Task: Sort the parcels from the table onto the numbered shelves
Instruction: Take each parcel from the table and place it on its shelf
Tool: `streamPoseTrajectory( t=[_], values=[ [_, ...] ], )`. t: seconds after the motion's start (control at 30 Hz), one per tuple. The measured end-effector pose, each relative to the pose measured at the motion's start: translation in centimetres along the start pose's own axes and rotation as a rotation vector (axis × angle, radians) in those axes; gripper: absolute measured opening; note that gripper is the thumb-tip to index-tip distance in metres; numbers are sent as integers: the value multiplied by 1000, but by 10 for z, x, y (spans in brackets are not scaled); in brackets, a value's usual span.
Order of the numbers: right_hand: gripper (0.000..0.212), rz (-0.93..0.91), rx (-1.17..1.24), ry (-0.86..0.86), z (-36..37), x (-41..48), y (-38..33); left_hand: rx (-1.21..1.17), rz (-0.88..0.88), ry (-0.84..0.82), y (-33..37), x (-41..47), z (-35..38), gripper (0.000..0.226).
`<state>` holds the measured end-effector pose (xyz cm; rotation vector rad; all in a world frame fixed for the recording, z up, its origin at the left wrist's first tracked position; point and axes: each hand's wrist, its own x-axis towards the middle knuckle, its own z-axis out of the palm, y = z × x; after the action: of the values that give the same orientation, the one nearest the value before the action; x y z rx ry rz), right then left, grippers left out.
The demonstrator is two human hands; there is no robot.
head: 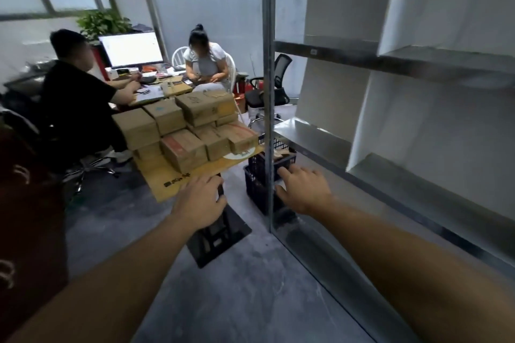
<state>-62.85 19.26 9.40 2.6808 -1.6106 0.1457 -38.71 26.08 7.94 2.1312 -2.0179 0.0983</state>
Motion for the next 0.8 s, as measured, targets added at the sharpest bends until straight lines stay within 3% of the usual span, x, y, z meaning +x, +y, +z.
streamPoseTrajectory(
  t=[0.37, 0.8],
  values=[
    [45, -223, -10, -129, 44, 102, -76, -13, -232, -9, -96, 0, 27, 41],
    [43, -405, -53, -161, 71, 278, -80, 16, -363, 10, -156, 140, 64, 41]
  ],
)
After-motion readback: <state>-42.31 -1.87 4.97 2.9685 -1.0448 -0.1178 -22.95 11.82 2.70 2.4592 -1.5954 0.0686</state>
